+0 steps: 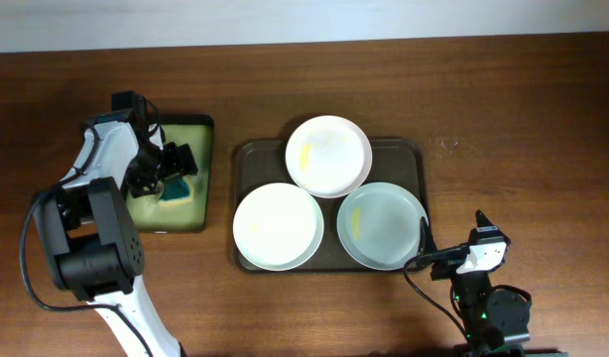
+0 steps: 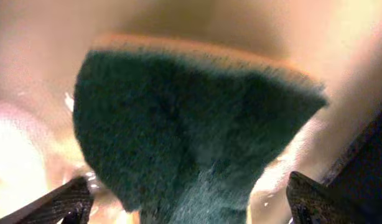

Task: Clean dirty plates on tray and stack at the side
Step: 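Reach the left gripper into the soapy tray and grasp the green sponge, then lift the sponge with the left gripper and move it toward the plates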

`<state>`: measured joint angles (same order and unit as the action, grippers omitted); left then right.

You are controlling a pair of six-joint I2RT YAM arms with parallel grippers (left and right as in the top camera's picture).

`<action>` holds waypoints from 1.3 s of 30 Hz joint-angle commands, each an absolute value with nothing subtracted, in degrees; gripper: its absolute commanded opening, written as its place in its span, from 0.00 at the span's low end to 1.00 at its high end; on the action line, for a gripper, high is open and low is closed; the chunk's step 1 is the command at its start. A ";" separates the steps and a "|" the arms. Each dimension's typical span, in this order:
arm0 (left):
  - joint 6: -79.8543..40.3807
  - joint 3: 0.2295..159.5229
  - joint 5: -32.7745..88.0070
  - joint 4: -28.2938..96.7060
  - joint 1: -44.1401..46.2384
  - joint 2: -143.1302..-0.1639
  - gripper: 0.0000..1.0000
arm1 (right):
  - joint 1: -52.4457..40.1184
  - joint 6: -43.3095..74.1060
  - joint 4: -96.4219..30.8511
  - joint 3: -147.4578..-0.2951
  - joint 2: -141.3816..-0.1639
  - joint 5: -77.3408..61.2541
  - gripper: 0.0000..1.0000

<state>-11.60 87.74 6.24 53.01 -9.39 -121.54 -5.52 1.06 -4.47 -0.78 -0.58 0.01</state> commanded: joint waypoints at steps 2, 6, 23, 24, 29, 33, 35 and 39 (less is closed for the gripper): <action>-11.27 88.31 6.22 53.89 -9.91 -121.08 0.64 | -5.93 0.84 -4.67 -0.32 -0.19 0.49 0.98; -11.27 90.78 5.17 54.68 -9.93 -117.12 0.00 | -5.93 0.84 -4.67 -0.32 -0.19 0.49 0.98; -13.45 80.55 0.78 47.00 -9.93 -105.51 0.00 | -5.93 0.84 -4.67 -0.32 -0.19 0.49 0.98; -13.47 79.77 0.86 46.54 -9.91 -106.85 0.00 | -5.93 0.84 -4.67 -0.32 -0.19 0.49 0.98; -13.43 88.01 8.64 53.30 -9.91 -103.20 0.00 | -5.93 0.84 -4.67 -0.32 -0.19 0.49 0.98; -13.45 90.28 5.10 55.77 -9.80 -99.04 0.00 | -5.93 0.84 -4.67 -0.32 -0.19 0.49 0.98; -13.47 84.64 3.01 53.91 -9.80 -100.49 0.00 | -5.93 0.84 -4.67 -0.32 -0.19 0.49 0.98; -13.41 74.61 3.01 45.45 -10.00 -105.56 0.00 | -5.93 0.84 -4.67 -0.32 -0.19 0.49 0.99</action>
